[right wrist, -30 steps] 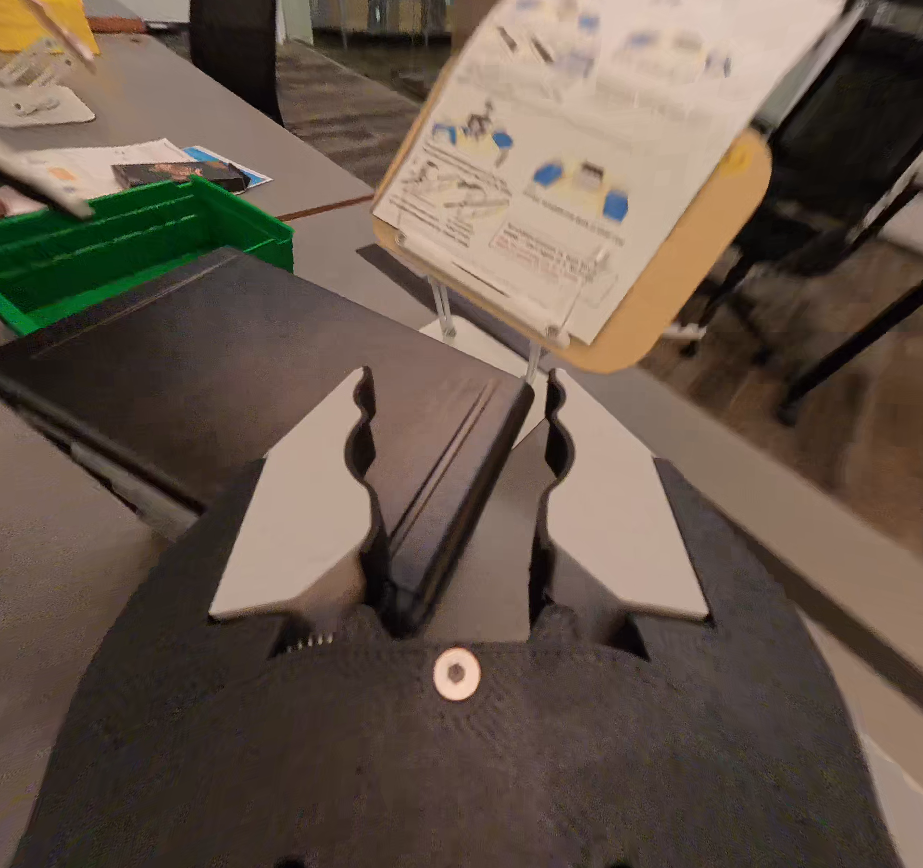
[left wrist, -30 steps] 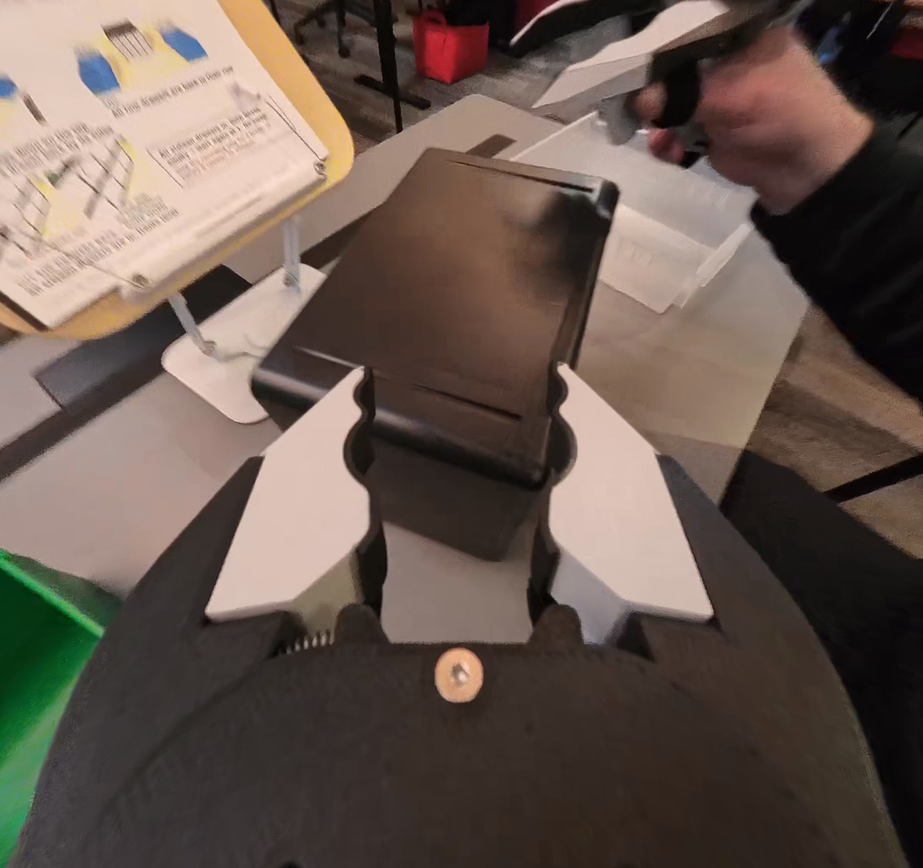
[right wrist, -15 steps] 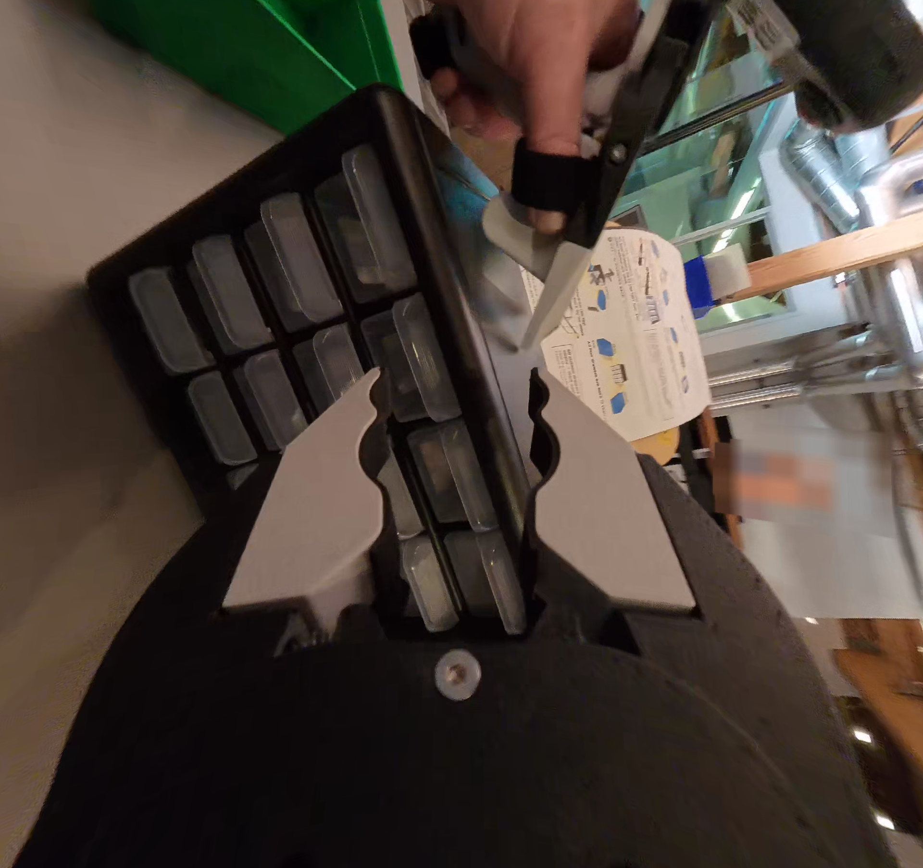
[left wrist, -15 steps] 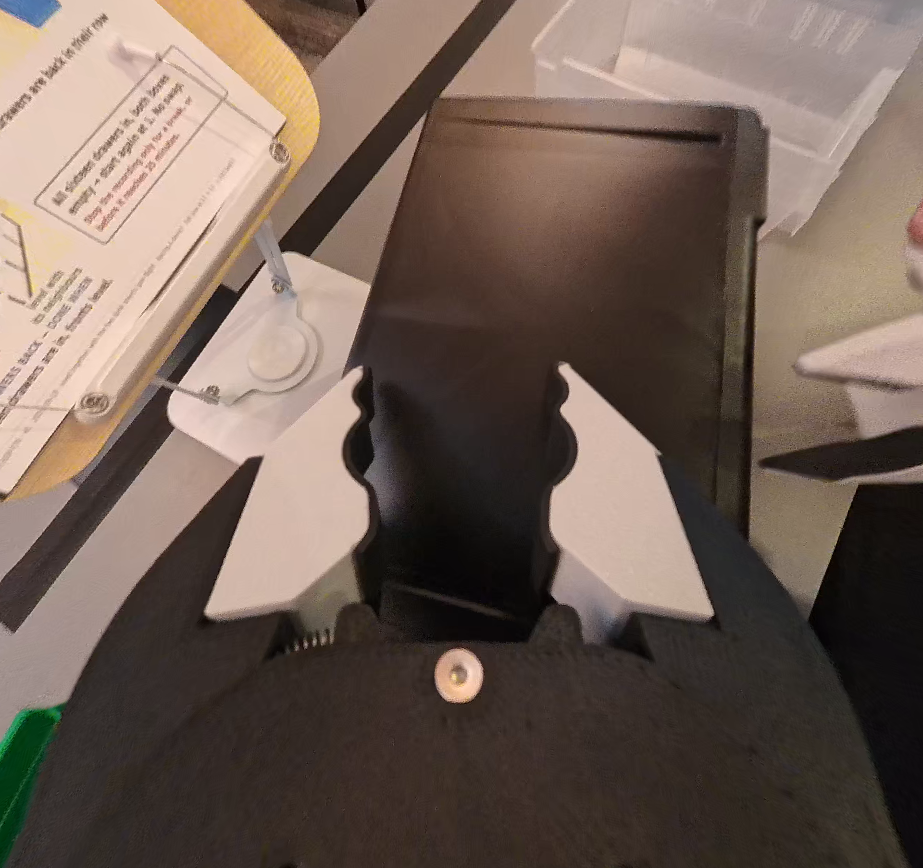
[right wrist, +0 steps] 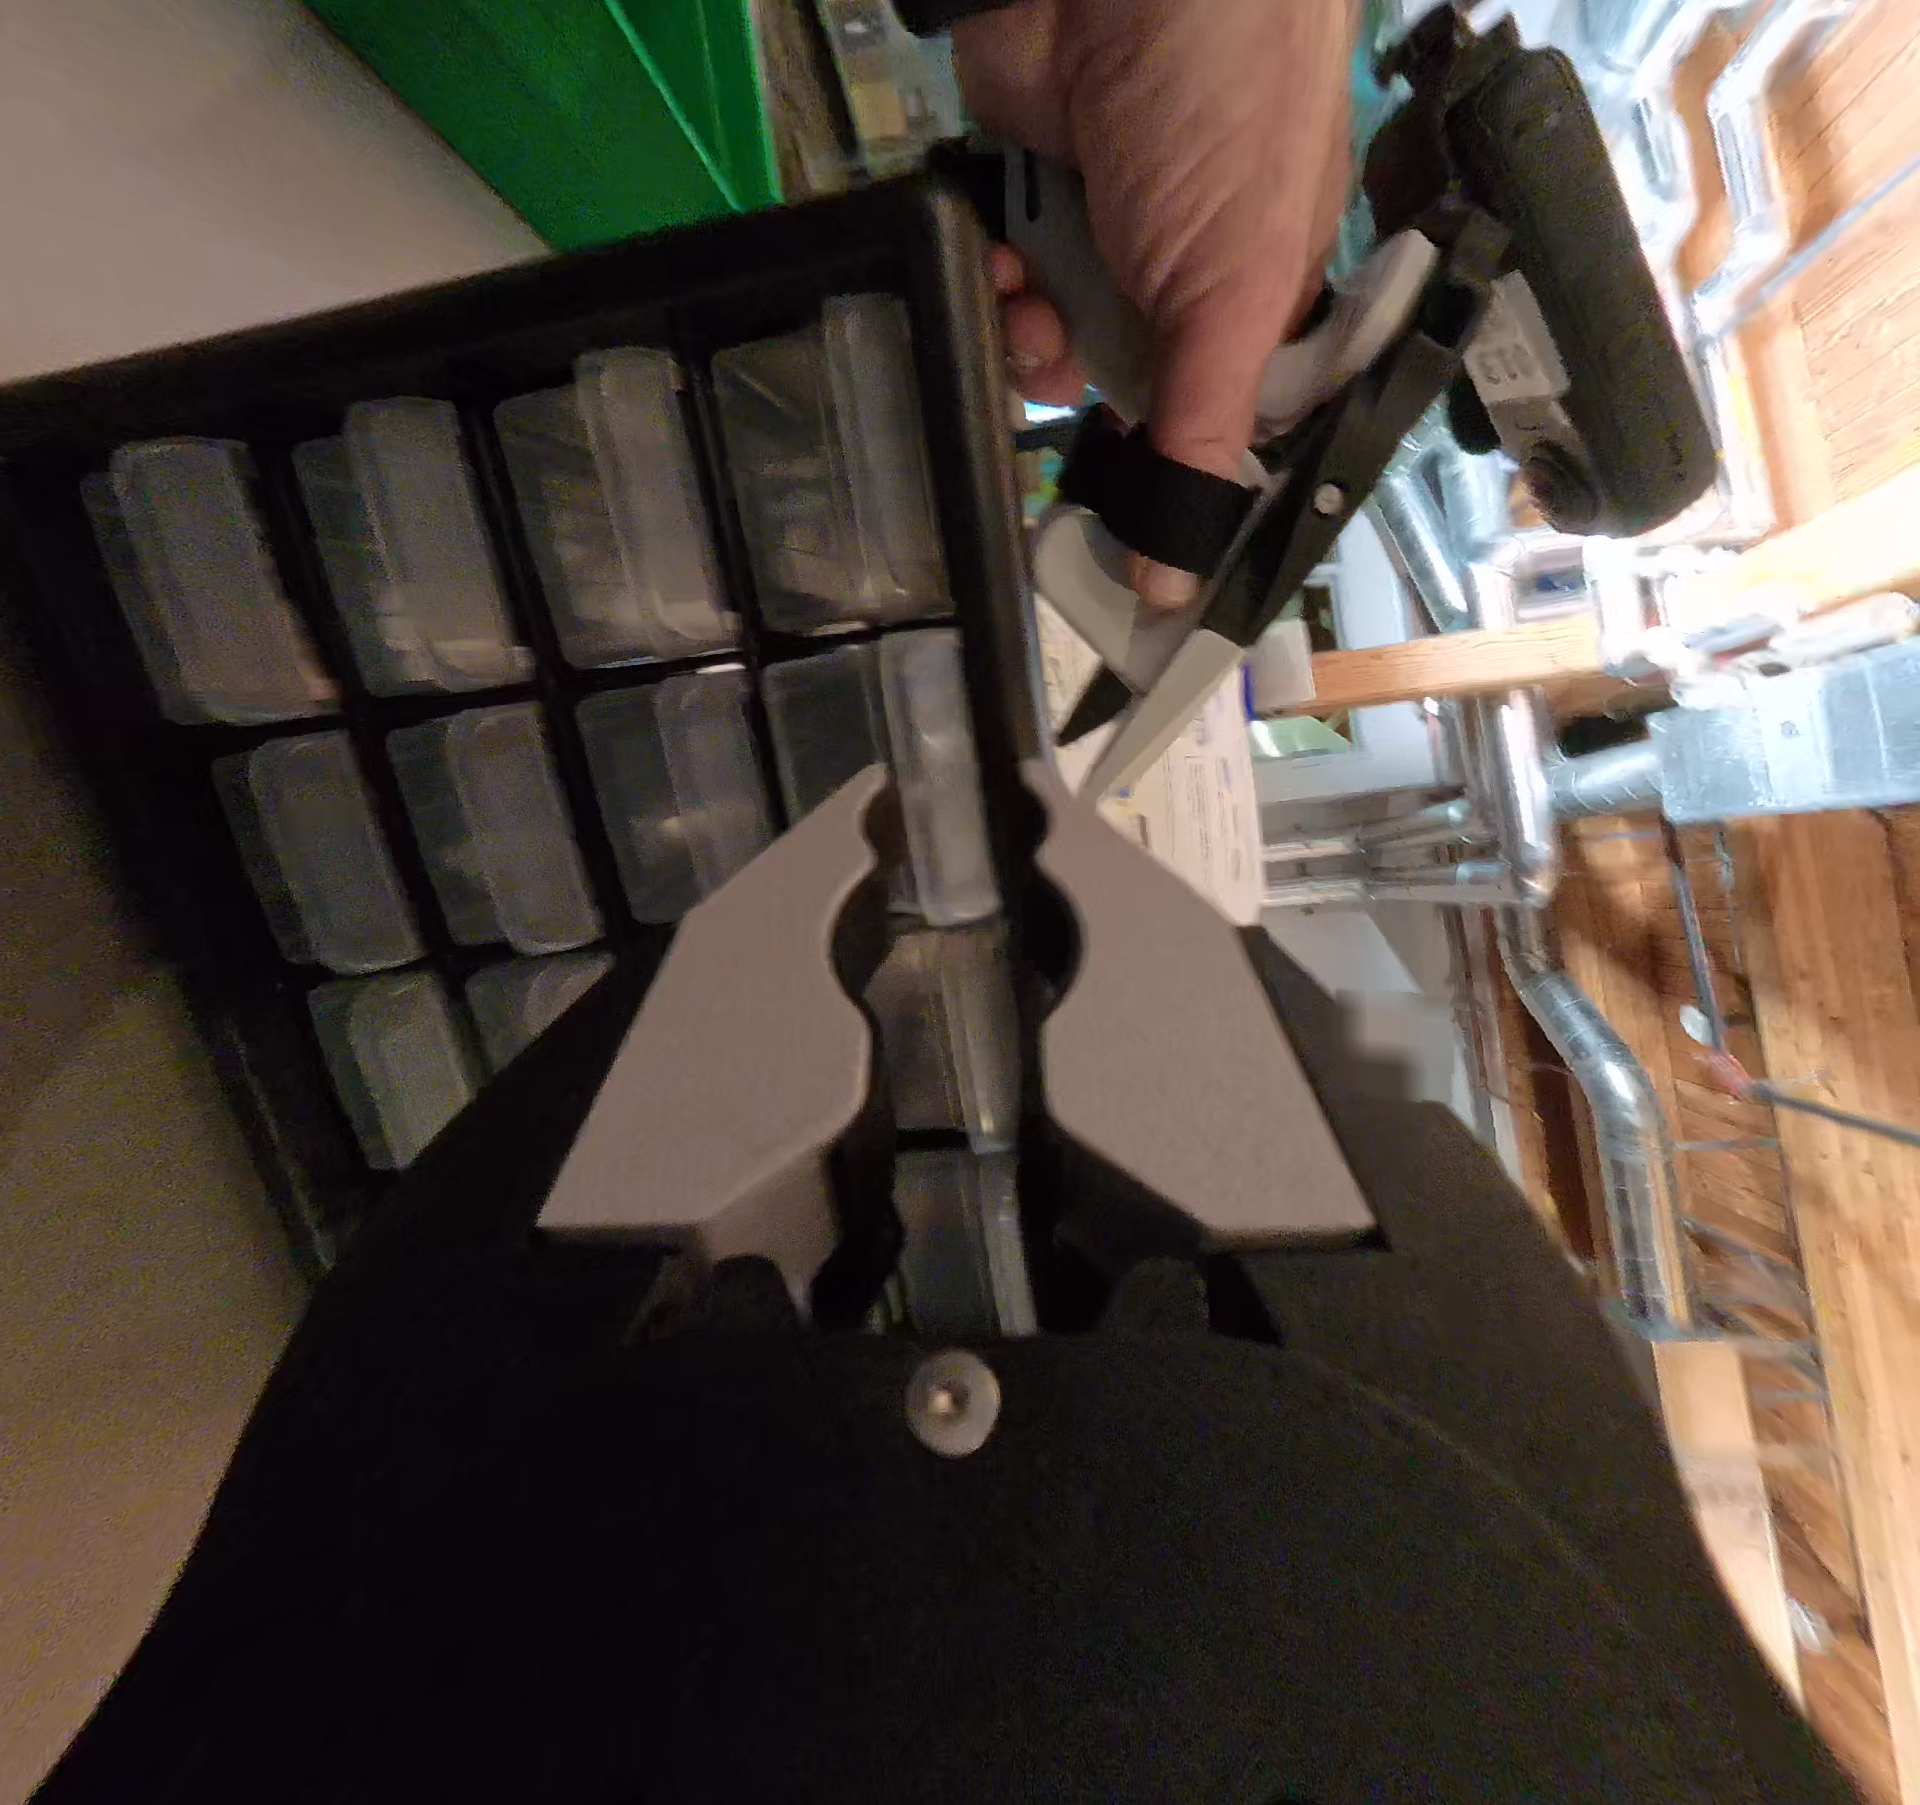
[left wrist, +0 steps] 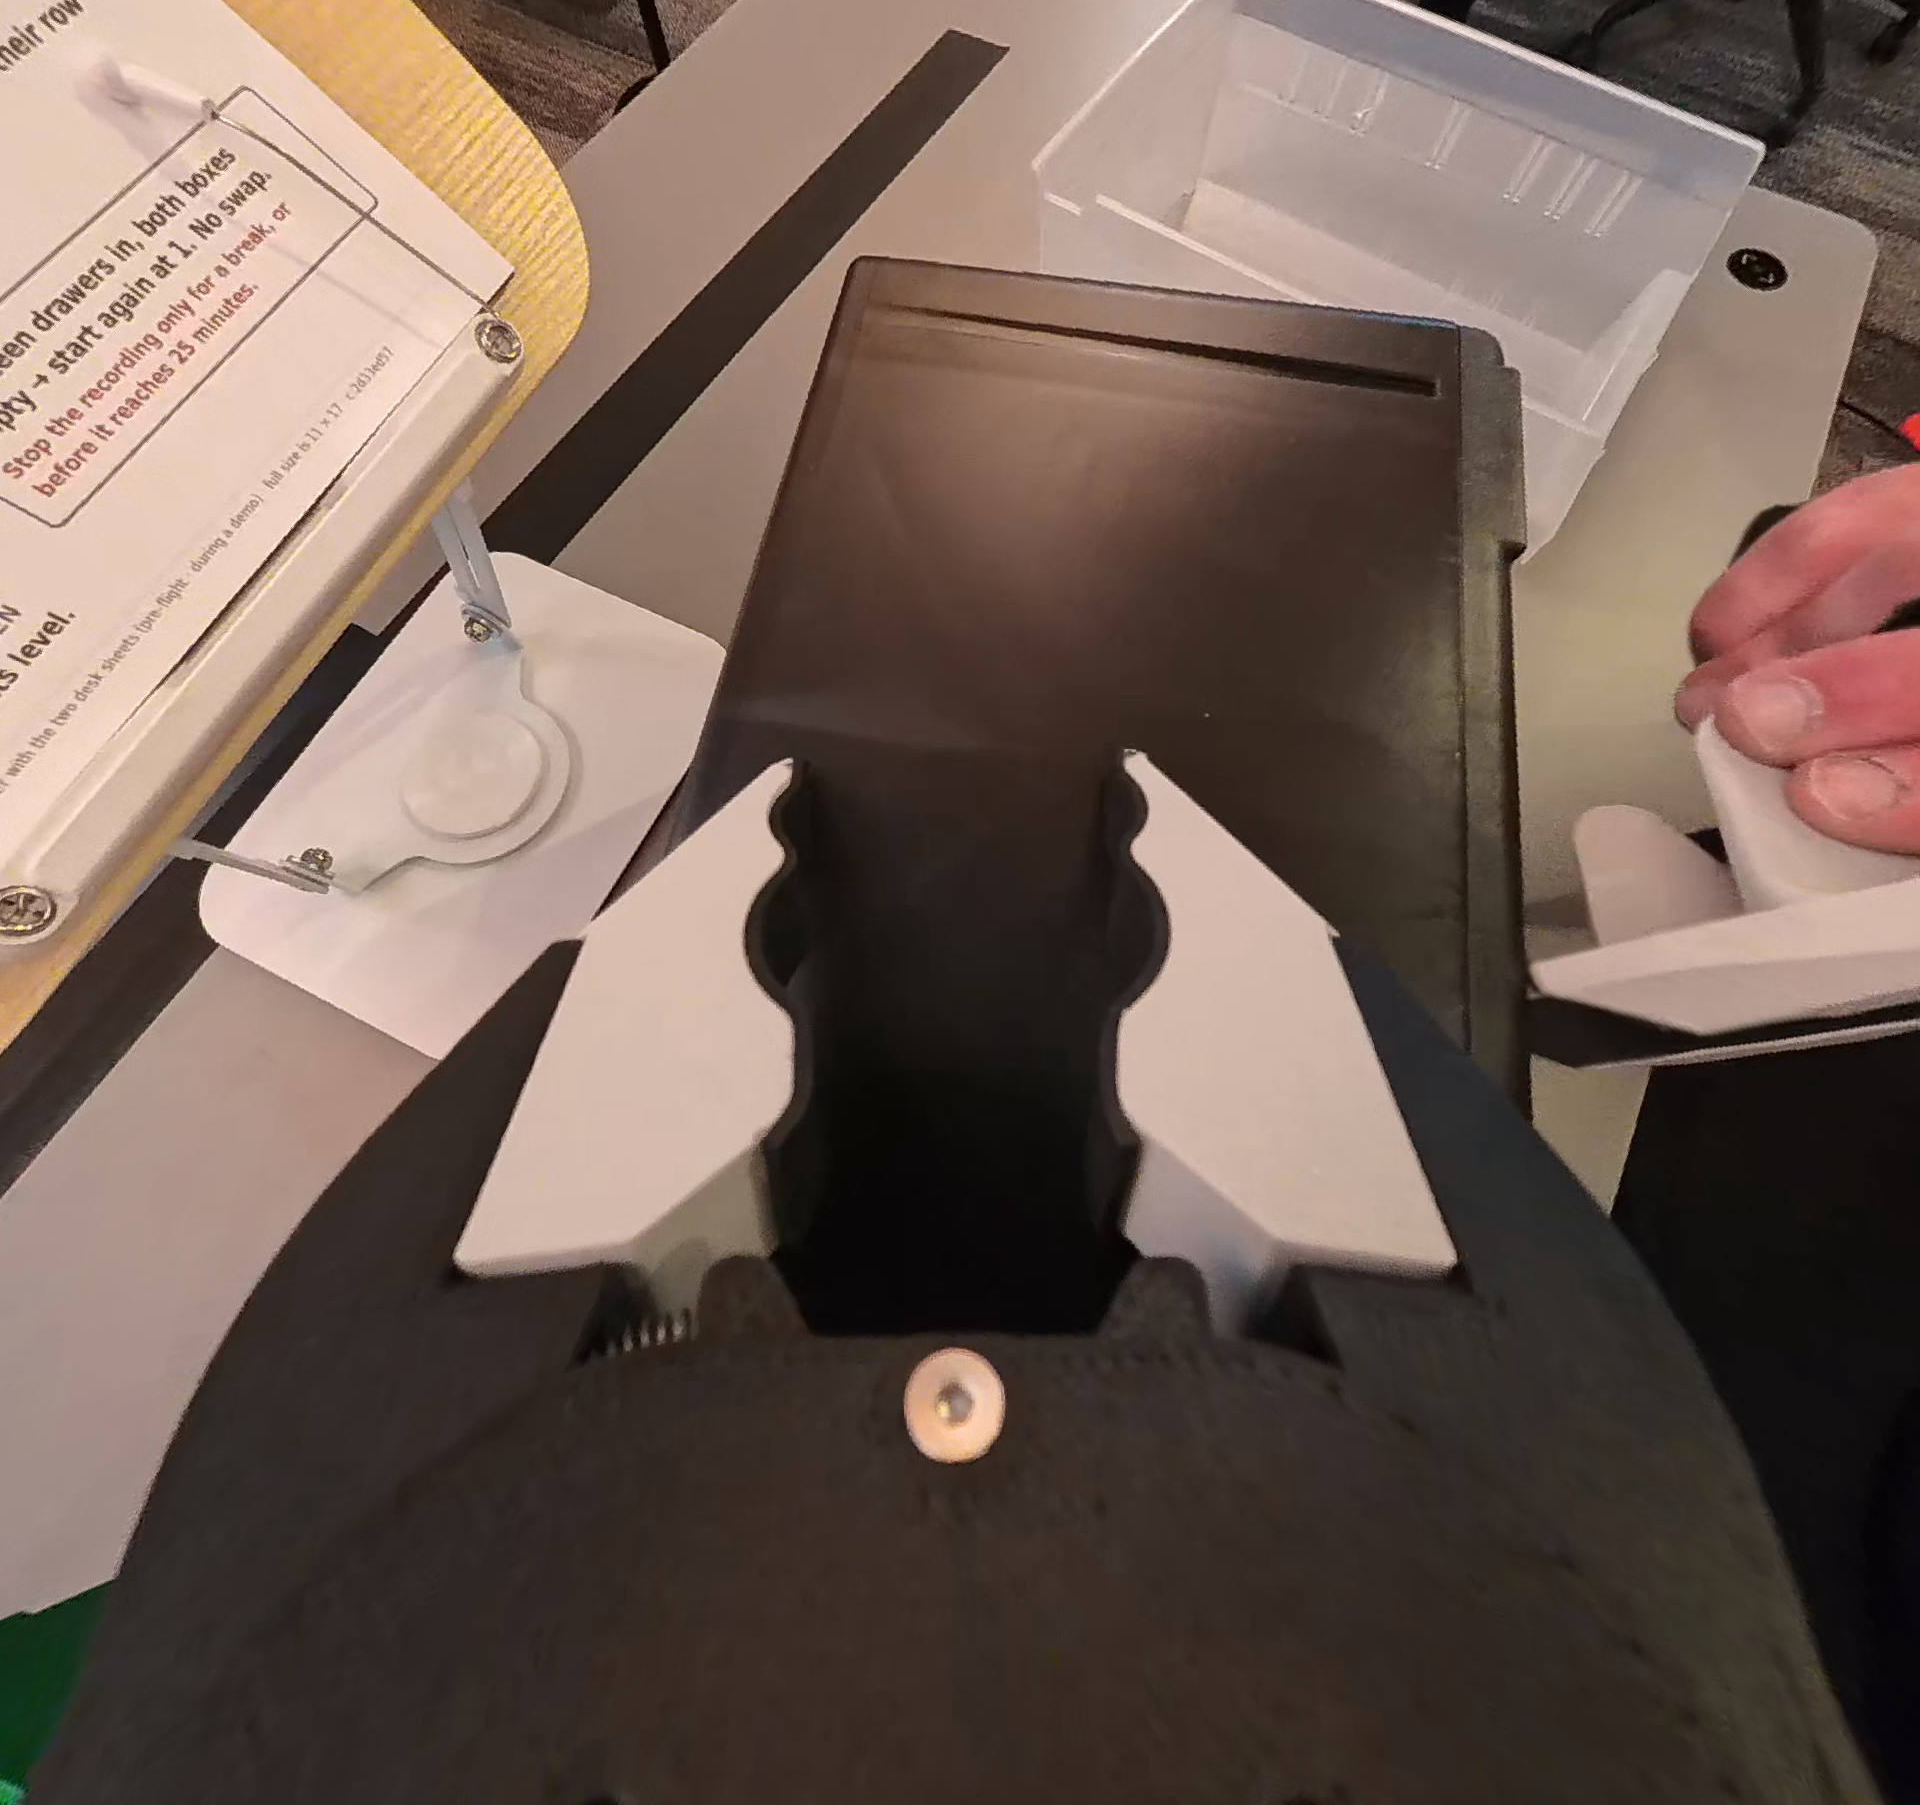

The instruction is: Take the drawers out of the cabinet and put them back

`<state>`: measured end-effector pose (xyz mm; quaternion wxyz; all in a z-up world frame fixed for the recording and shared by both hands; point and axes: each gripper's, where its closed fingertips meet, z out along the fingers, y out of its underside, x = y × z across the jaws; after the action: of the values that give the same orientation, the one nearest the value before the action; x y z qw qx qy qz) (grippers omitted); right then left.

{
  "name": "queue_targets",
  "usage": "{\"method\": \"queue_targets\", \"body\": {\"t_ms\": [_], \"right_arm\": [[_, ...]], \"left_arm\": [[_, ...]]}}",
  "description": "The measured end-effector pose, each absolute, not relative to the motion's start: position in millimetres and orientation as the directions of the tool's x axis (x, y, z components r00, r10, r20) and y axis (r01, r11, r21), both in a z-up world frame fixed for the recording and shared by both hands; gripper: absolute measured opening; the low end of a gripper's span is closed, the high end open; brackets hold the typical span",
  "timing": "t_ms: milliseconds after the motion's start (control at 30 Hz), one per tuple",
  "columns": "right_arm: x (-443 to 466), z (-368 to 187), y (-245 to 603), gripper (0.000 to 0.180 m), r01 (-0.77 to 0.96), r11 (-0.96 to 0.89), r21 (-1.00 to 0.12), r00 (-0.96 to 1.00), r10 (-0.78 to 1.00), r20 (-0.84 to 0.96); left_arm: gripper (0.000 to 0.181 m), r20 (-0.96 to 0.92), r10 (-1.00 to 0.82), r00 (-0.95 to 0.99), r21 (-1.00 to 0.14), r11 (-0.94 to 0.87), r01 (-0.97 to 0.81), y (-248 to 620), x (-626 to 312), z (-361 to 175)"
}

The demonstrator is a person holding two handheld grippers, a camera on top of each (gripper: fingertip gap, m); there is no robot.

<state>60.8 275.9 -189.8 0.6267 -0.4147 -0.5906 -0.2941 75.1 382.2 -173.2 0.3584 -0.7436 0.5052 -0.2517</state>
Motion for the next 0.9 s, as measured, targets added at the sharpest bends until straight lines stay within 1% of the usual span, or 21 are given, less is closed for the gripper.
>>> {"method": "queue_targets", "body": {"t_ms": [33,167,367,500,800,900], "right_arm": [[59.8,-194.0,271.9,0.012,0.854,0.49,-0.173,0.122,0.134,0.983],[61.7,-195.7,262.5,0.012,0.843,0.495,-0.211,0.156,0.151,0.976],[61.2,-196.2,247.7,0.011,0.845,0.494,-0.204,0.127,0.186,0.974],[64.6,-195.8,231.9,0.011,0.841,0.495,-0.22,0.13,0.21,0.969],[69.6,-199.3,191.0,0.01,0.84,0.515,-0.17,0.108,0.149,0.983],[69.5,-193.7,178.2,0.009,0.833,0.526,-0.172,0.122,0.129,0.984]], "left_arm": [[0.056,0.012,-0.931,0.364,-0.788,-0.233,-0.57,382.1,75.0,-172.9],[0.054,0.011,-0.933,0.36,-0.791,-0.229,-0.568,381.6,75.3,-172.6],[0.051,0.011,-0.933,0.359,-0.792,-0.228,-0.567,381.9,75.2,-172.4],[0.049,0.012,-0.932,0.363,-0.797,-0.228,-0.56,382.7,75.0,-171.6],[0.048,0.011,-0.93,0.368,-0.798,-0.23,-0.557,383.5,74.7,-171.5],[0.047,0.011,-0.93,0.368,-0.796,-0.231,-0.56,383.8,74.8,-171.7]]}}
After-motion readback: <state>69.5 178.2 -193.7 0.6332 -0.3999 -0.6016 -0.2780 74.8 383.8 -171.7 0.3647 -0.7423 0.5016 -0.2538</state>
